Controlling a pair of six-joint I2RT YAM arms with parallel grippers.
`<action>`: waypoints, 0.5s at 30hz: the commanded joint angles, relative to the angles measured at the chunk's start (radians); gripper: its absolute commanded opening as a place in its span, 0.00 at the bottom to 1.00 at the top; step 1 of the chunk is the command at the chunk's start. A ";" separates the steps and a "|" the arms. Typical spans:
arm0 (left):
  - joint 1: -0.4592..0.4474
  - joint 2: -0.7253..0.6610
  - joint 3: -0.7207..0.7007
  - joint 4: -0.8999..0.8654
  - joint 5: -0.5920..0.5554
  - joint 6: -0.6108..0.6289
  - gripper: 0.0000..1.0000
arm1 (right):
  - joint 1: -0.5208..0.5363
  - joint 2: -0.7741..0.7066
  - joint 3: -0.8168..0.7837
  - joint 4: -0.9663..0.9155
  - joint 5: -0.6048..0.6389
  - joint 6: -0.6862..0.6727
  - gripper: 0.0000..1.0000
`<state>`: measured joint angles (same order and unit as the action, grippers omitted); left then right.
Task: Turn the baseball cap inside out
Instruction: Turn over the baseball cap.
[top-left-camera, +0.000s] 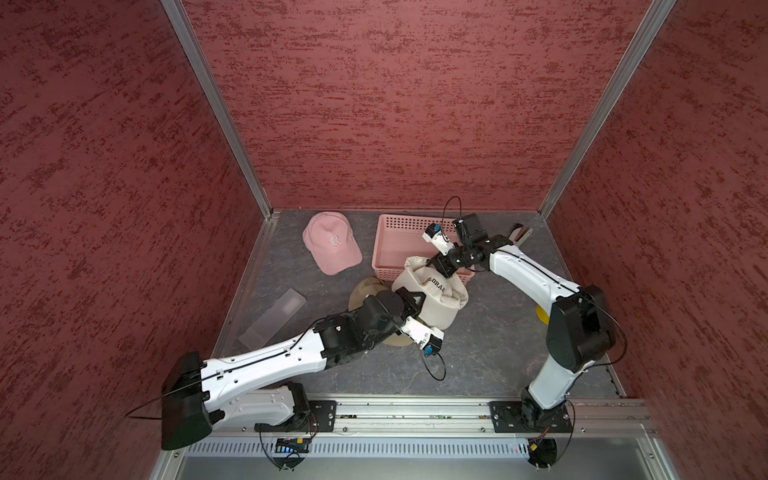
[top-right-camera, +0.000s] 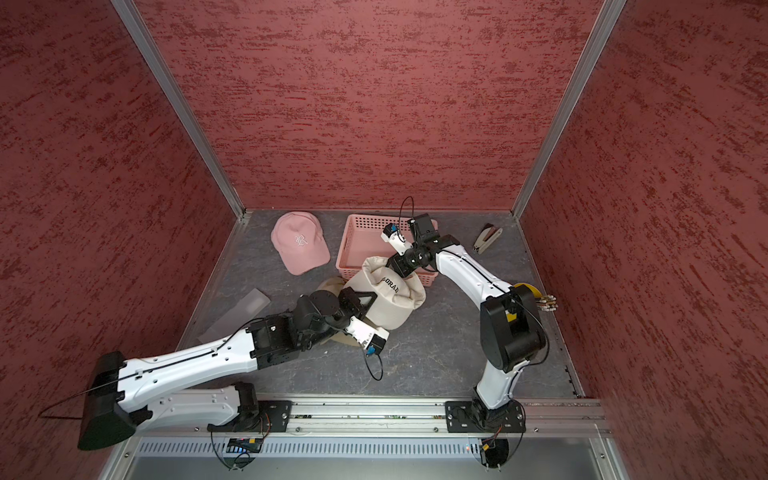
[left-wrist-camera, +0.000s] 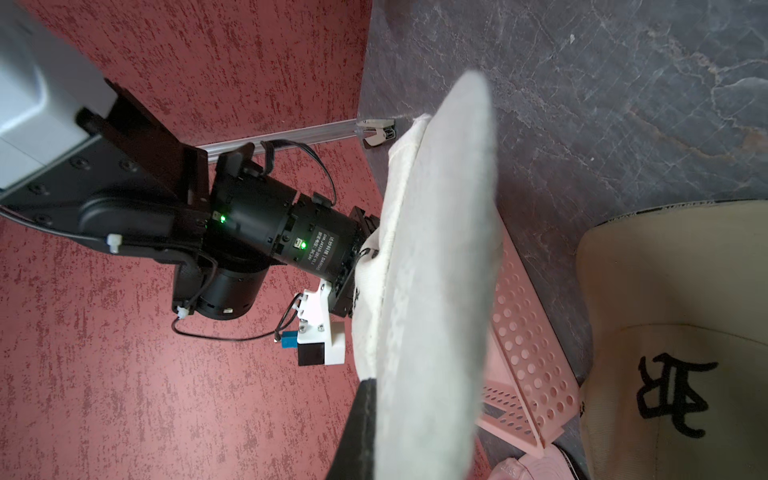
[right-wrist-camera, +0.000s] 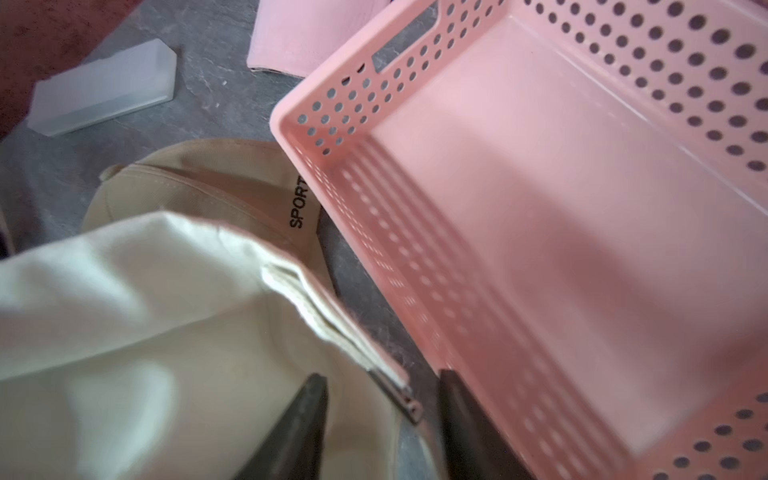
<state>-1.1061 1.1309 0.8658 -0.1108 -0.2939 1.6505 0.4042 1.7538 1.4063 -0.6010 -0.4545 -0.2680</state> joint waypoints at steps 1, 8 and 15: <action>-0.002 -0.061 0.021 0.078 0.016 -0.018 0.00 | 0.007 0.016 0.059 0.018 -0.022 -0.013 0.24; 0.147 -0.109 0.018 0.311 0.092 -0.079 0.00 | -0.011 0.037 0.020 0.031 -0.079 0.018 0.09; 0.341 -0.106 0.055 0.408 0.143 -0.235 0.00 | -0.017 -0.048 -0.083 0.100 -0.270 0.051 0.08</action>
<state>-0.8238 1.0470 0.8661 0.1310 -0.1562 1.5105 0.3973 1.7588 1.3827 -0.5228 -0.6258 -0.2375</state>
